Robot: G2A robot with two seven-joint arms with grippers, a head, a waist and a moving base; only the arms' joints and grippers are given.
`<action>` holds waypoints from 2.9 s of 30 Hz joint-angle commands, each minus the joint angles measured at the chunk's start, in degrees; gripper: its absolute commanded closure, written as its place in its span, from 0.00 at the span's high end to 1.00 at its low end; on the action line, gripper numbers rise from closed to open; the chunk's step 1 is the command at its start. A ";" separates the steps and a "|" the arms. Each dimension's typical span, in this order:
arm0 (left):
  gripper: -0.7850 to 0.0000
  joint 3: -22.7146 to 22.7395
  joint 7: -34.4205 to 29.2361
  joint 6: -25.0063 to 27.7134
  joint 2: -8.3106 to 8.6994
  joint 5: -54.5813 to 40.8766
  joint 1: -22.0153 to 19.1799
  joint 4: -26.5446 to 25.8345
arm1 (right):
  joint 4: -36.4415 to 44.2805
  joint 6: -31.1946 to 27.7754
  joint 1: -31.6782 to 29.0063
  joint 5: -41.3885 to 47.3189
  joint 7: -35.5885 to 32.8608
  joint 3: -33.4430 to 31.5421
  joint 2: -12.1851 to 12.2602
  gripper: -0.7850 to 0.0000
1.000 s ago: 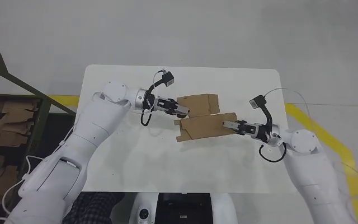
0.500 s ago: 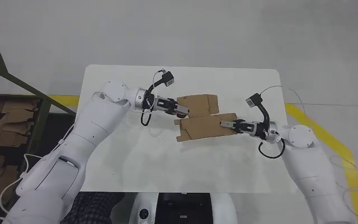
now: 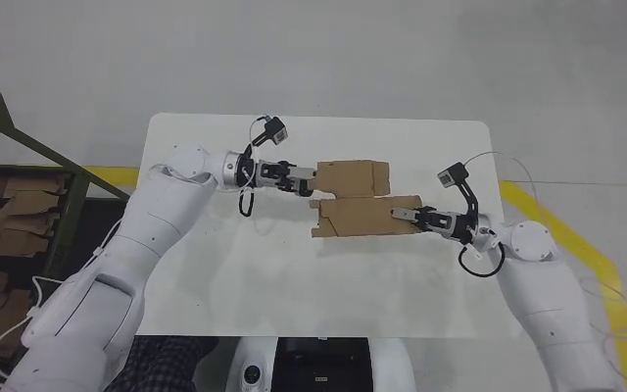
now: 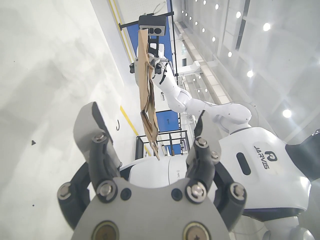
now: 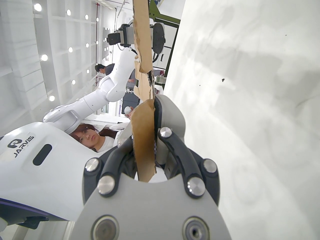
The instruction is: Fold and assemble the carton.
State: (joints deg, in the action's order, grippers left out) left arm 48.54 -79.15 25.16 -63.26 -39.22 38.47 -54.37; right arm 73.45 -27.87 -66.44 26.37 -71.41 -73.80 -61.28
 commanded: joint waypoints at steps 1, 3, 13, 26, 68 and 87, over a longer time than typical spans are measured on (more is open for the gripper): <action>1.00 0.53 -0.35 -0.37 0.07 -0.70 -0.05 0.88 | -0.08 -0.10 -0.19 -0.10 0.47 -0.14 0.07 0.00; 1.00 0.87 -0.24 -0.26 0.15 -0.54 0.10 0.78 | -0.08 -0.17 -0.40 -0.17 0.80 -0.25 0.14 0.00; 1.00 0.56 0.13 0.12 0.00 0.21 0.91 -3.63 | 1.57 0.30 -1.27 -3.70 3.90 0.31 0.35 0.00; 1.00 1.04 -0.04 -0.05 -0.16 -1.49 1.11 -5.99 | 1.59 0.83 -1.59 -6.31 7.39 0.81 0.53 0.00; 0.89 -0.08 0.88 0.86 -1.54 2.11 -1.97 -2.90 | 6.76 0.02 -3.99 -7.06 9.40 1.48 1.30 0.00; 0.38 -1.00 6.28 0.26 -2.76 9.50 -2.89 -0.99 | 7.30 0.49 -4.44 -5.58 10.26 1.10 1.60 0.00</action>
State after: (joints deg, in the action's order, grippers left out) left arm 47.50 -73.37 25.62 -66.03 -30.29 35.52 -55.28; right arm 80.70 -27.40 -70.86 20.78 -61.13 -72.67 -59.69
